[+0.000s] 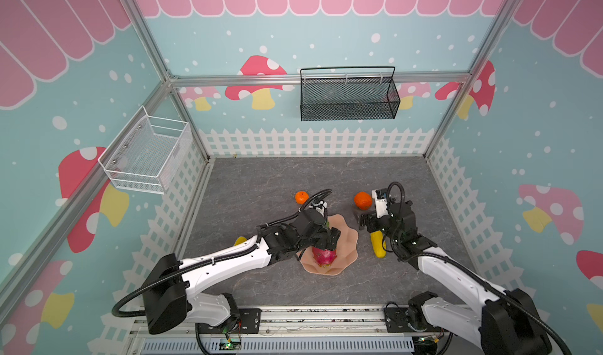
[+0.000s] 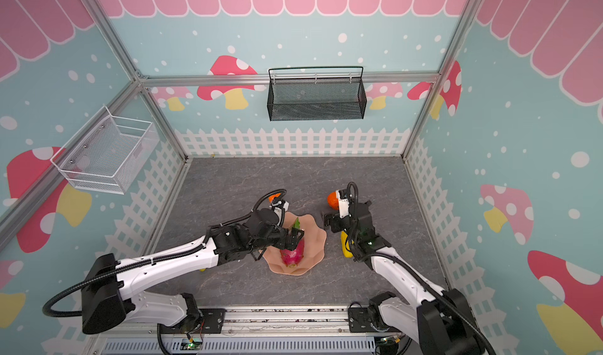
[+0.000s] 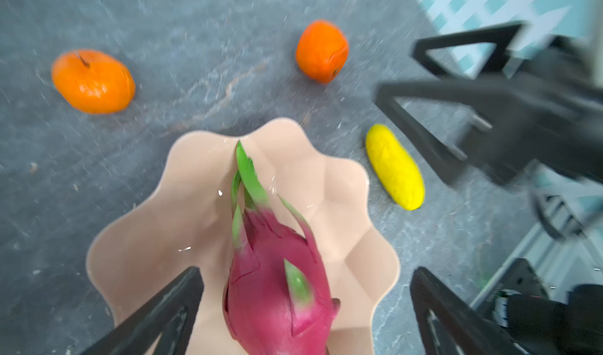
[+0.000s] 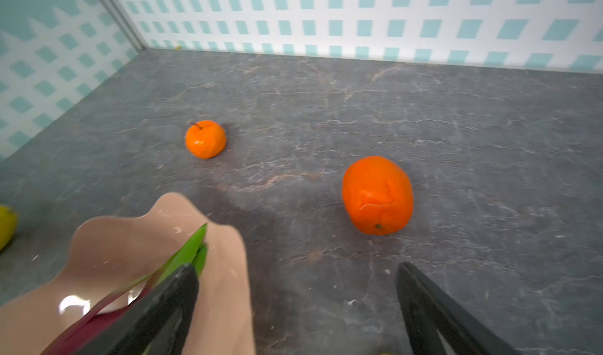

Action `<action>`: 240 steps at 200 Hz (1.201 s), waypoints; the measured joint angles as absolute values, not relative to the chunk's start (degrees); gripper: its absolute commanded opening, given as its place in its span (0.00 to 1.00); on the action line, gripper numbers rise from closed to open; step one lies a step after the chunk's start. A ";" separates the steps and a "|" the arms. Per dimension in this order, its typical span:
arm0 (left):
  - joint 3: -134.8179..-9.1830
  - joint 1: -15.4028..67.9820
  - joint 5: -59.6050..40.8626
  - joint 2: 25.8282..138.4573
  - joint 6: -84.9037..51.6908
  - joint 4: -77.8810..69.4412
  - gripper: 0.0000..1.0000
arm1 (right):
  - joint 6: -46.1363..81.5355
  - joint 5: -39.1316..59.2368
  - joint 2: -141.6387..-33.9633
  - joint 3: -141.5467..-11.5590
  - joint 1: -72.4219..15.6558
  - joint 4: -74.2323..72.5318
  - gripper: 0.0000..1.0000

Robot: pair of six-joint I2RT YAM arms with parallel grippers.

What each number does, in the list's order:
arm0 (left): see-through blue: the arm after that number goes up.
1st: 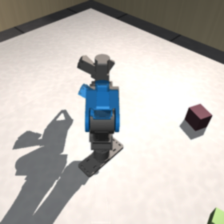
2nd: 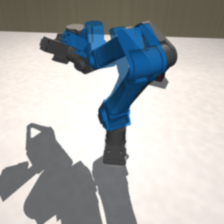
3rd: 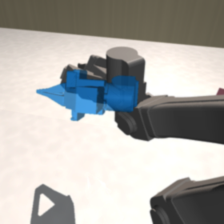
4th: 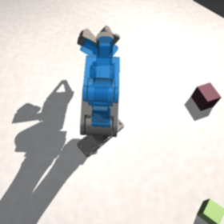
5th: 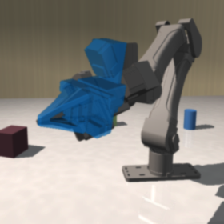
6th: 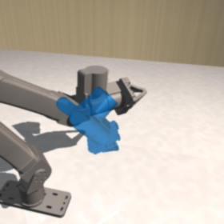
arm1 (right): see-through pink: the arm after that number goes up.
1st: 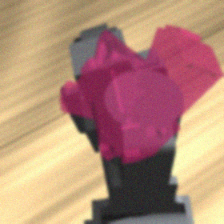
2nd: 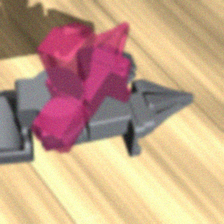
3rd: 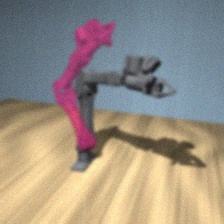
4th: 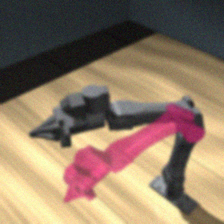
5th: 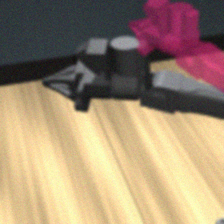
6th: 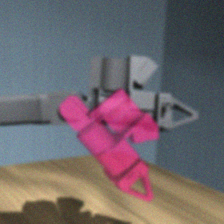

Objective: Place and organize the fake fruits in the fruit bowl
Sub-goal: 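Carry the dragon fruit over the pink bowl with the left gripper and release it, then grasp the orange persimmon with the right gripper while the left holds still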

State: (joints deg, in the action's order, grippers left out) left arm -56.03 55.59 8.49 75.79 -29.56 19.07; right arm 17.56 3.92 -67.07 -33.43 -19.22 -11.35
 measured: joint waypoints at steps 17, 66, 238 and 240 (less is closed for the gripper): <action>-55.00 55.59 8.32 72.53 -28.53 19.00 0.99 | 17.34 3.49 -74.00 -38.48 -16.69 -9.47 0.98; -49.34 55.27 8.36 65.28 -27.09 20.14 0.99 | 16.16 3.25 -83.42 -40.36 -15.75 -8.58 0.97; -44.51 50.98 7.88 59.09 -26.30 21.19 0.99 | 10.33 7.01 -91.22 -46.19 -15.05 -9.96 0.52; -44.47 50.98 7.90 59.00 -26.30 21.21 0.99 | 10.26 7.29 -90.89 -46.30 -15.05 -9.54 0.52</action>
State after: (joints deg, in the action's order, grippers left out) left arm -44.47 50.98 7.90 59.00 -26.30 21.21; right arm 10.26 7.29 -90.89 -46.30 -15.05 -9.54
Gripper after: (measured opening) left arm 0.995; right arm 0.521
